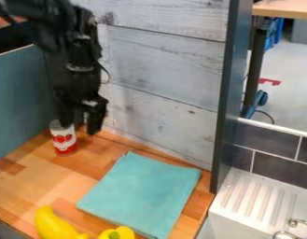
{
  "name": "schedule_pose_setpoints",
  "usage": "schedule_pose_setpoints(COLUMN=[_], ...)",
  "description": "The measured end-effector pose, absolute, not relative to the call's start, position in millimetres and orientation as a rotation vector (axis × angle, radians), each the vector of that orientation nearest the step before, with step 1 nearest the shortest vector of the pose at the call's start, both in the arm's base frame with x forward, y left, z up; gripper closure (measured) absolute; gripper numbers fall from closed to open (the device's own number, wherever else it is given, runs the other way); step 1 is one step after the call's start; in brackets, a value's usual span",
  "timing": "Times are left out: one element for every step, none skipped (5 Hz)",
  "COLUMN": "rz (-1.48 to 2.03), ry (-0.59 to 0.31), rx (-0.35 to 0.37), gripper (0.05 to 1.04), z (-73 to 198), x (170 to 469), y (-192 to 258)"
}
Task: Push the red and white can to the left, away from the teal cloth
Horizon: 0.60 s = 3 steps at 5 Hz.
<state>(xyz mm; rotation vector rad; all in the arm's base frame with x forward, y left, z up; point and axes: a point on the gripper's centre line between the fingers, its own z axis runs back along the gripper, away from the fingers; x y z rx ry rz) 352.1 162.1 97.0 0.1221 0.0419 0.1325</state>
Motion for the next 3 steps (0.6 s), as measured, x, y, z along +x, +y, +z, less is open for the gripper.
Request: schedule_pose_setpoints(rz=[0.039, -0.019, -0.101], ry=[0.035, 0.085, 0.101], rx=[0.165, 0.191, 0.159], gripper=[0.083, 0.083, 0.083], z=[135.8, 152.5, 167.3], x=[315.2, 289.2, 257.7], y=[155.6, 152.1, 146.0])
